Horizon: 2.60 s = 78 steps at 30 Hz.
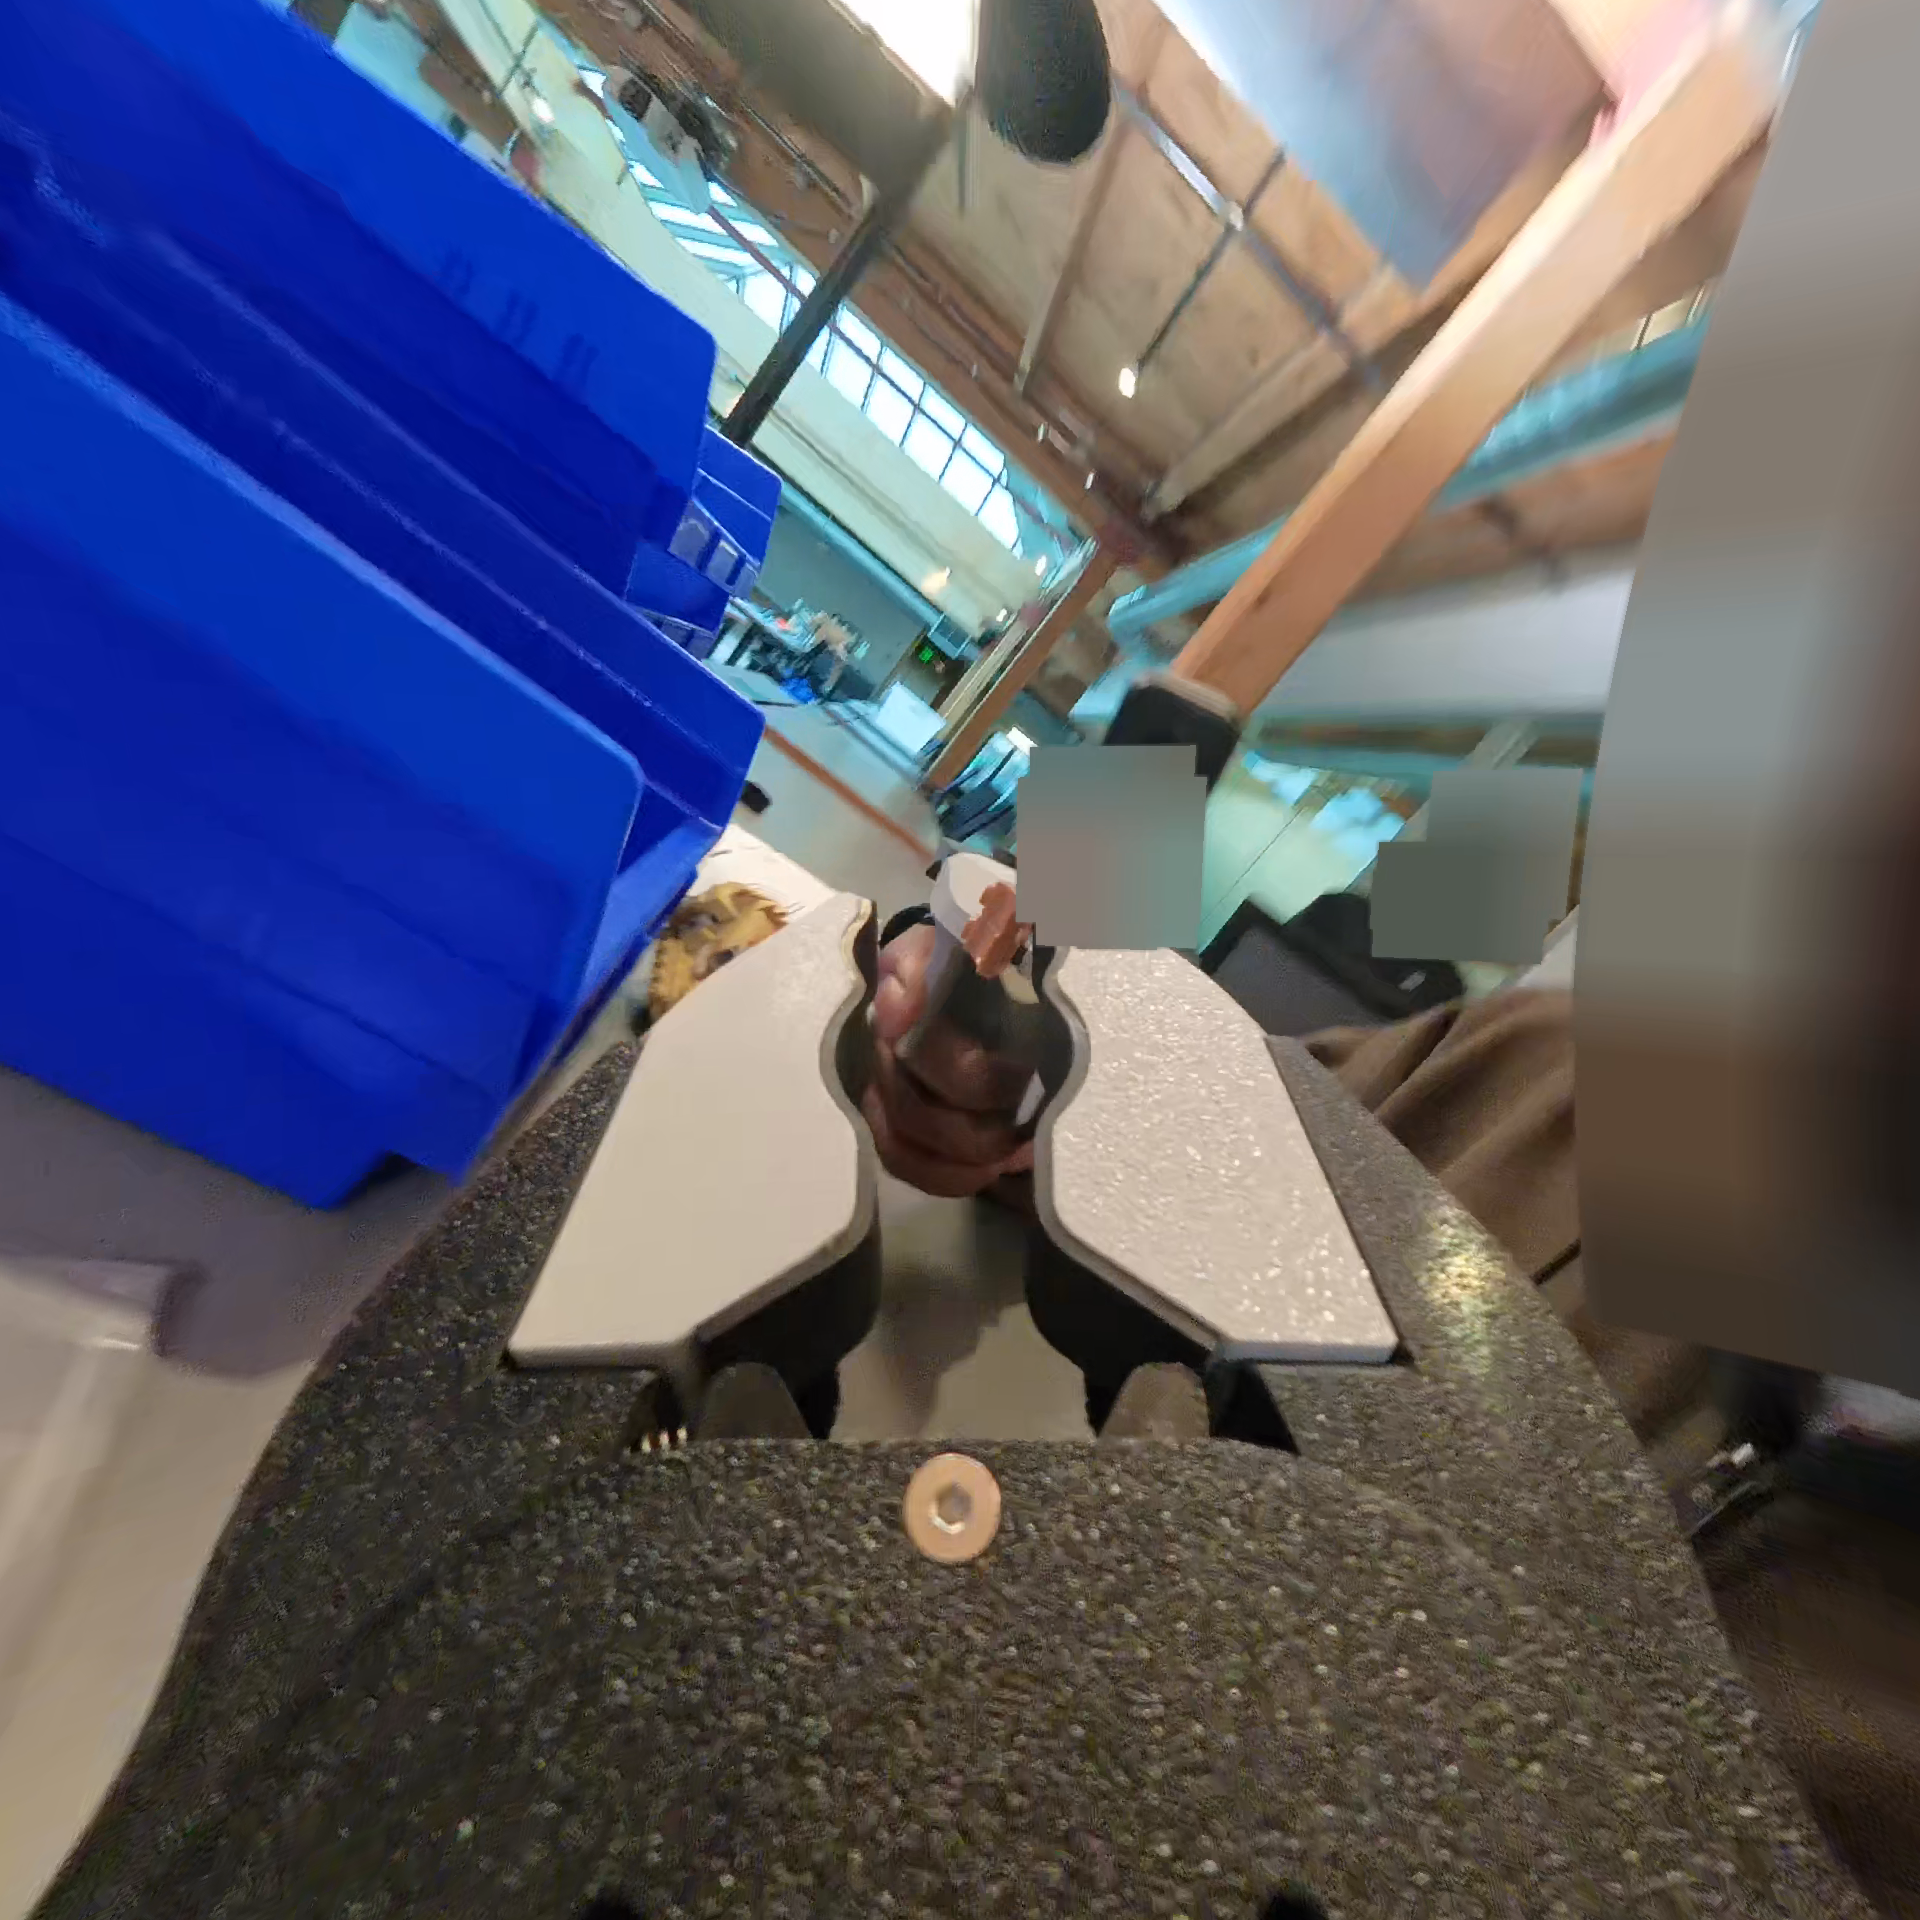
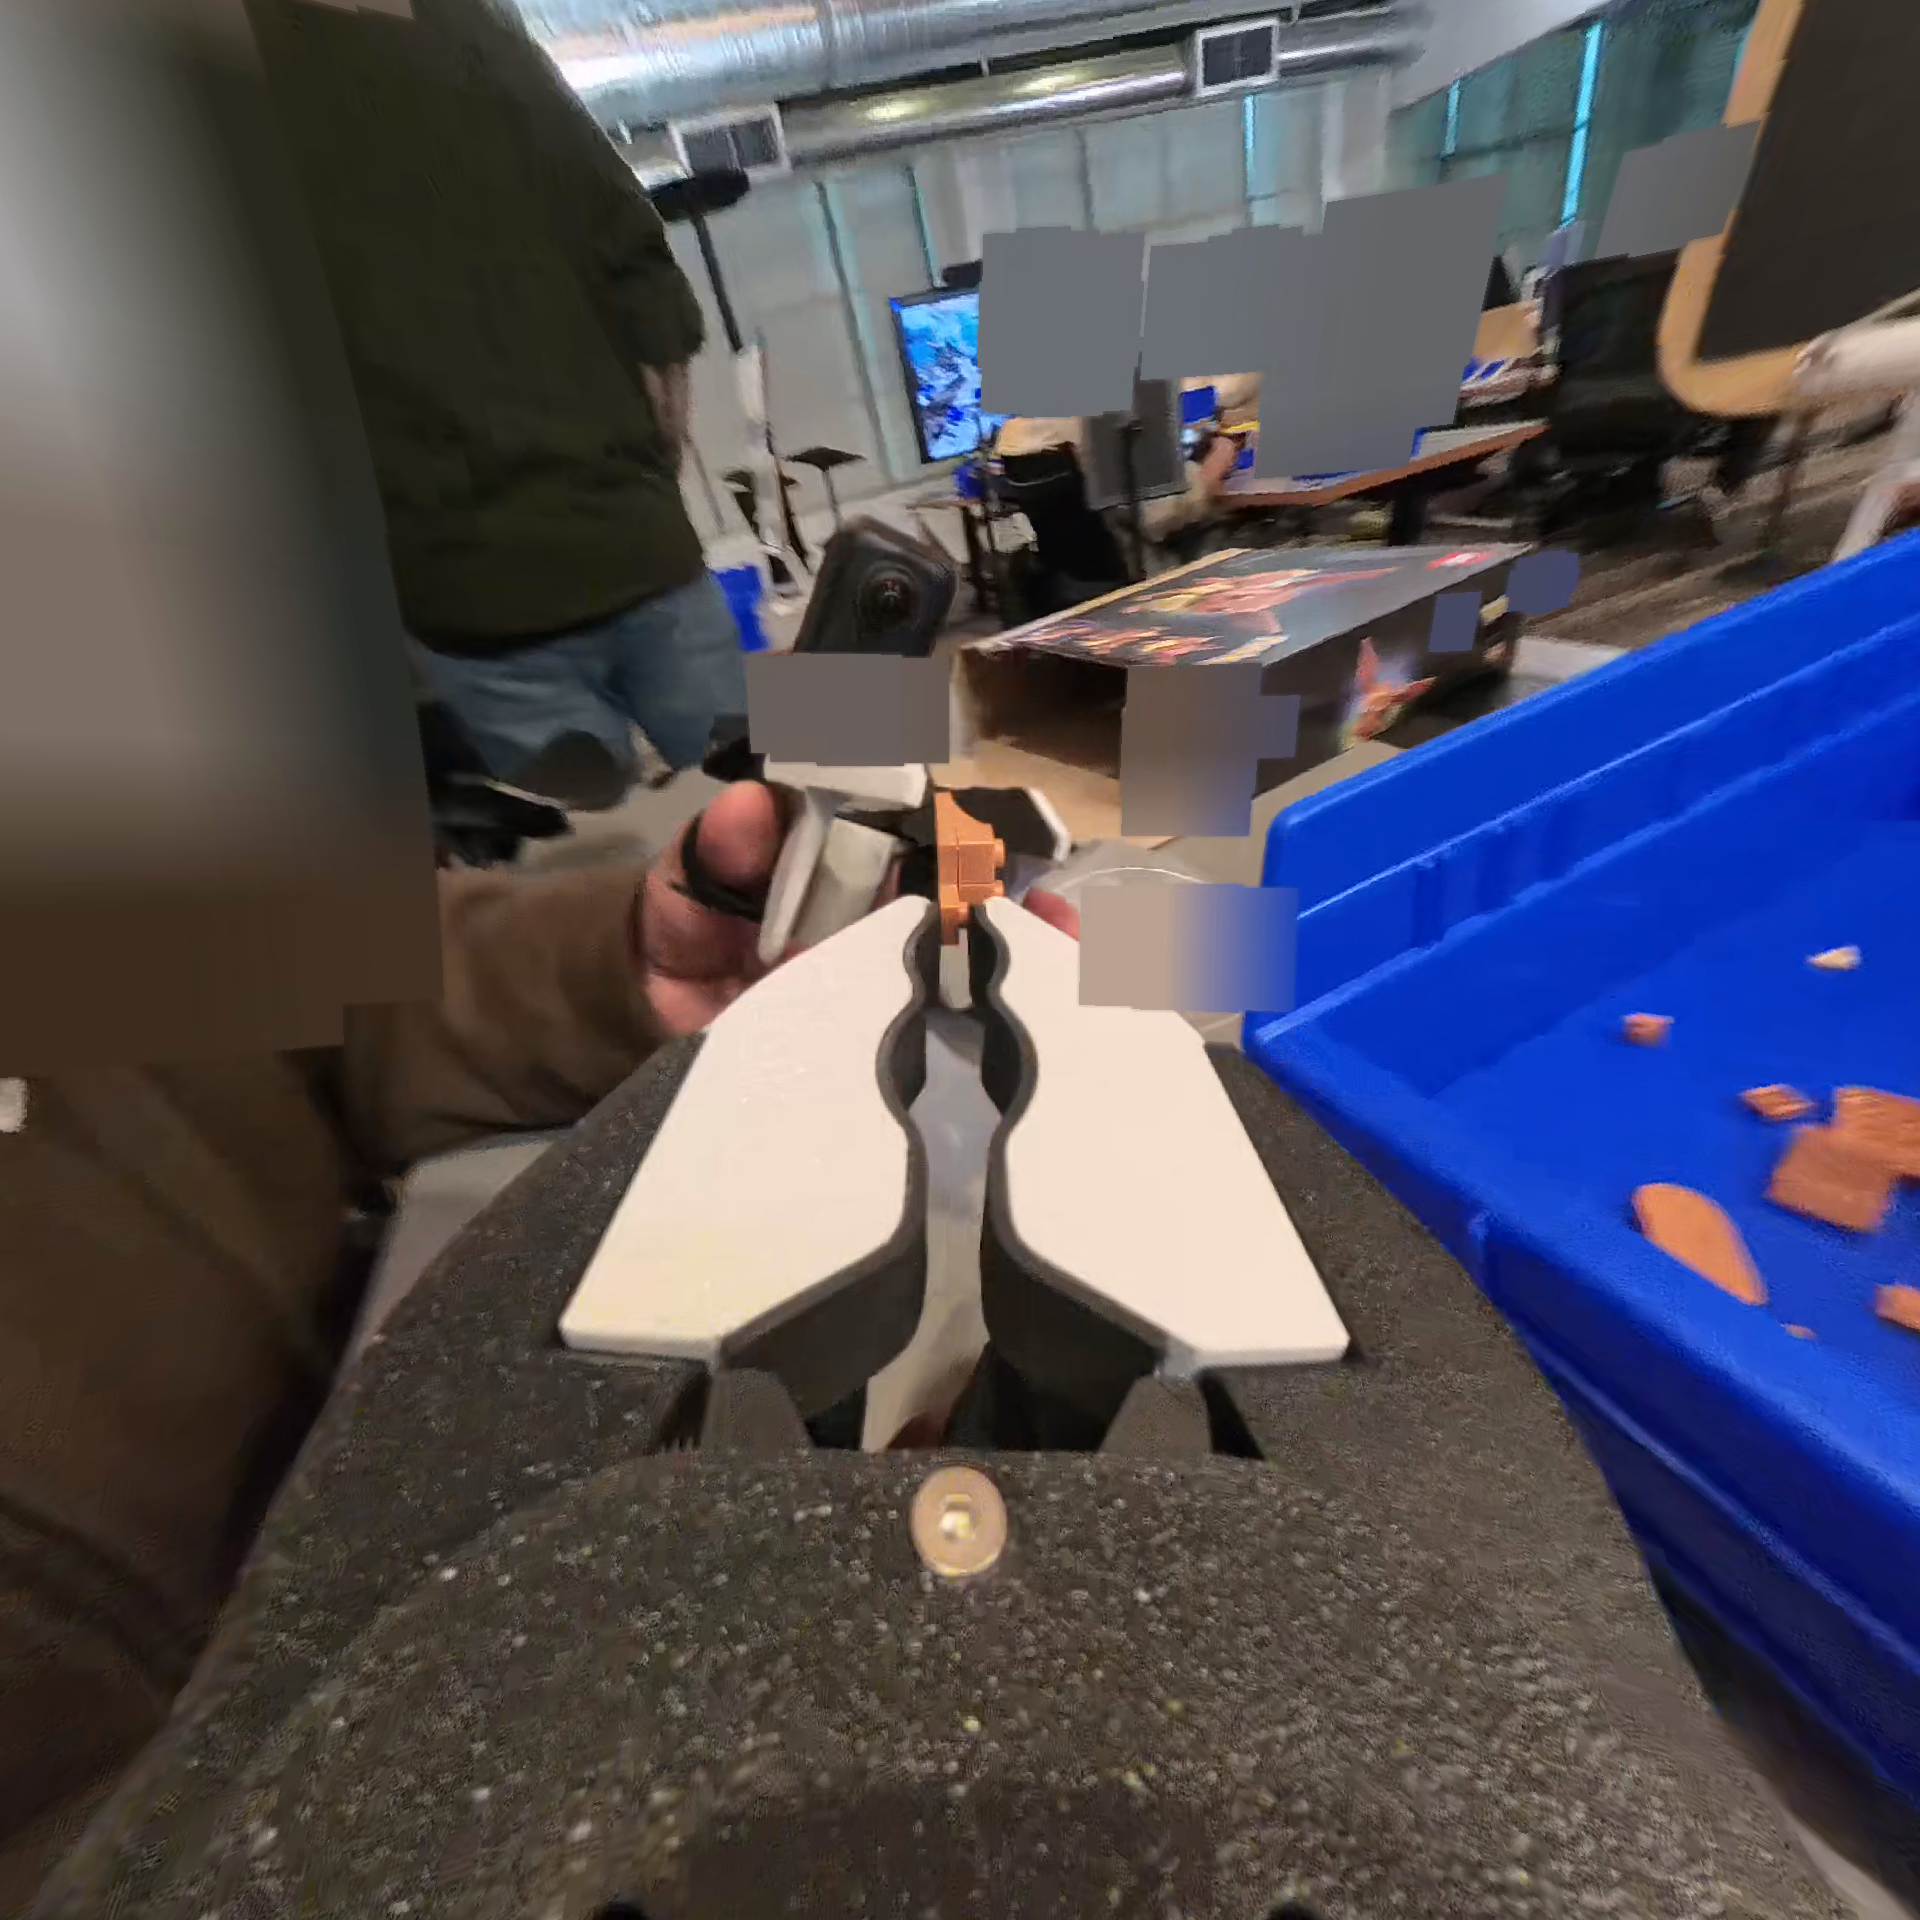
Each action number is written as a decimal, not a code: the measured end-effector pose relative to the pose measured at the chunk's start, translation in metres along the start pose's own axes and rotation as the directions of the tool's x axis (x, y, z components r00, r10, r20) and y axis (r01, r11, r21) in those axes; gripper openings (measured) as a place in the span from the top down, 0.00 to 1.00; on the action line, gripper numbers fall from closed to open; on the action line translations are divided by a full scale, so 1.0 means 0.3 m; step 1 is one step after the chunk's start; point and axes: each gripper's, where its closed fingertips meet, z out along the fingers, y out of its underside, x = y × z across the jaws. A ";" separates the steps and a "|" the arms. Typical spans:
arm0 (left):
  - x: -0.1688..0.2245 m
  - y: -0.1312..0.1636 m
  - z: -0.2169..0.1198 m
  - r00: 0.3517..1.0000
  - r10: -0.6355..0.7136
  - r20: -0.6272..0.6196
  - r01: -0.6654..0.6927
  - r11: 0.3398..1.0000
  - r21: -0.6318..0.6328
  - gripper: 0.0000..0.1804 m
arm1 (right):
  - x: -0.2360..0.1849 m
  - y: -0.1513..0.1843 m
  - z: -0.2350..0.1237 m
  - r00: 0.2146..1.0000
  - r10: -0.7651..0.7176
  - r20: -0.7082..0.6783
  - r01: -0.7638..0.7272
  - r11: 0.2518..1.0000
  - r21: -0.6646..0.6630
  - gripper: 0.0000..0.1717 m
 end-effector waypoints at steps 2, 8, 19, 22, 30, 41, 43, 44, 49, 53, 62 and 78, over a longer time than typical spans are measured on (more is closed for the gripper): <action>0.021 0.017 0.000 0.987 0.161 -0.005 -0.161 0.984 -0.077 0.84 | -0.011 0.002 0.000 0.995 0.087 0.055 -0.087 0.996 0.001 0.97; 0.037 0.066 -0.033 0.832 0.553 -0.051 -0.533 0.770 -0.350 0.86 | -0.019 0.061 0.010 0.992 0.101 0.074 -0.091 0.987 -0.134 0.97; -0.046 0.193 -0.062 0.535 0.821 -0.199 -0.691 0.290 -0.662 0.93 | -0.036 0.151 0.020 0.996 -0.053 0.078 0.075 0.943 -0.323 0.97; -0.055 0.209 -0.068 0.555 0.806 -0.205 -0.667 0.284 -0.689 0.94 | -0.033 0.169 0.019 0.991 -0.111 0.079 0.131 0.928 -0.348 0.97; -0.081 0.247 -0.065 0.826 0.562 -0.040 -0.428 0.579 -0.694 0.97 | -0.004 0.191 0.014 0.856 -0.515 0.048 0.492 0.782 -0.382 0.97; -0.095 0.266 -0.059 0.780 0.625 -0.034 -0.469 0.547 -0.694 0.97 | 0.000 0.209 -0.002 0.878 -0.473 0.069 0.460 0.796 -0.393 0.97; -0.104 0.263 -0.059 0.708 0.704 -0.050 -0.521 0.474 -0.709 0.97 | 0.003 0.214 -0.003 0.911 -0.409 0.060 0.397 0.826 -0.400 0.97; -0.107 0.261 -0.060 0.674 0.736 -0.059 -0.546 0.443 -0.711 0.97 | 0.004 0.215 -0.003 0.922 -0.383 0.054 0.371 0.836 -0.404 0.97; -0.171 0.206 -0.082 0.451 0.892 -0.014 -0.599 0.291 -0.746 0.97 | -0.057 0.236 0.006 0.965 -0.239 0.108 0.262 0.872 -0.413 0.97; -0.175 0.185 -0.099 0.520 0.853 0.033 -0.578 0.380 -0.722 0.97 | -0.018 0.239 0.019 0.933 -0.359 -0.016 0.314 0.837 -0.447 0.97; -0.071 0.009 0.036 0.533 0.839 0.107 -0.656 0.490 -0.575 0.97 | 0.082 0.102 -0.020 0.896 -0.394 -0.207 0.317 0.891 -0.326 0.97; -0.202 -0.118 0.060 0.570 0.749 0.338 -0.505 0.644 -0.575 0.88 | 0.176 0.028 -0.105 0.835 -0.465 -0.294 0.345 0.859 -0.379 0.97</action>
